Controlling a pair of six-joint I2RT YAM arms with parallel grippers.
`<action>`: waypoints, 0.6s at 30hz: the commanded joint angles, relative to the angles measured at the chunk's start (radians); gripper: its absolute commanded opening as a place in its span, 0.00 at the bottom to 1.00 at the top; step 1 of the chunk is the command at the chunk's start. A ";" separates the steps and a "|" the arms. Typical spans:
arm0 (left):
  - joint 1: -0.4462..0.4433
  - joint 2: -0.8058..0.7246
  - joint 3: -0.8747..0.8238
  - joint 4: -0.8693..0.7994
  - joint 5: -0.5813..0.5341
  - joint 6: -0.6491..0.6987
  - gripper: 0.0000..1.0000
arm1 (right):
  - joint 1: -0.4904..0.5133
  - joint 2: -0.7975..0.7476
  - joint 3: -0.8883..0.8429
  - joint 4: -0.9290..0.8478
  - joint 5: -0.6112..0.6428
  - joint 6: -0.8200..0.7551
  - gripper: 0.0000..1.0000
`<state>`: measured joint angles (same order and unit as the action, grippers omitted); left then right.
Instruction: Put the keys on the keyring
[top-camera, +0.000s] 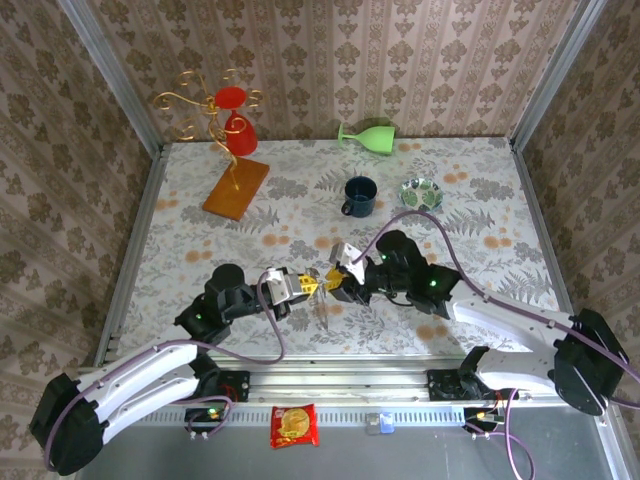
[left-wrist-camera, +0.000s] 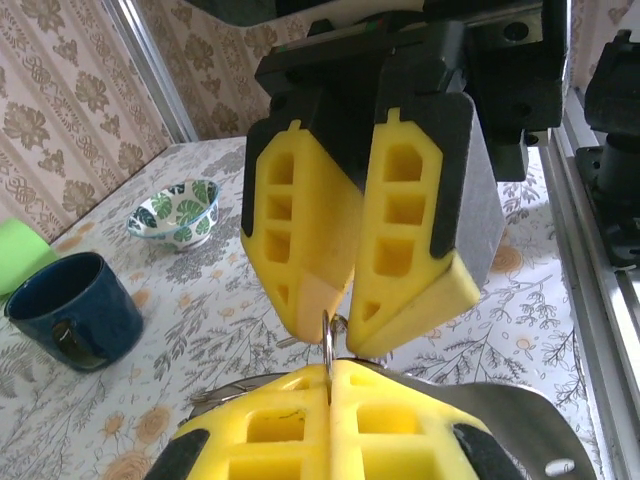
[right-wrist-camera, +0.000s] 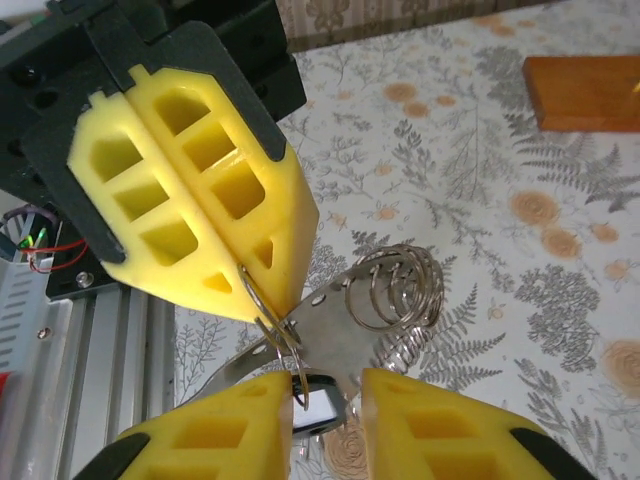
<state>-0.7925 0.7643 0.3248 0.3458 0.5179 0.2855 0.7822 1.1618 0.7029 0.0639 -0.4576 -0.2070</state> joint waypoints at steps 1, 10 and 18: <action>-0.008 0.005 -0.007 0.081 0.059 -0.027 0.00 | -0.005 -0.046 -0.033 0.088 -0.053 -0.082 0.28; -0.007 0.033 -0.016 0.153 0.101 -0.063 0.00 | -0.003 -0.021 -0.036 0.157 -0.121 -0.086 0.25; -0.008 0.038 -0.018 0.180 0.119 -0.078 0.00 | 0.000 0.007 -0.020 0.142 -0.149 -0.105 0.17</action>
<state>-0.7925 0.8047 0.3077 0.4431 0.5896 0.2314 0.7788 1.1519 0.6727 0.1886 -0.5762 -0.2886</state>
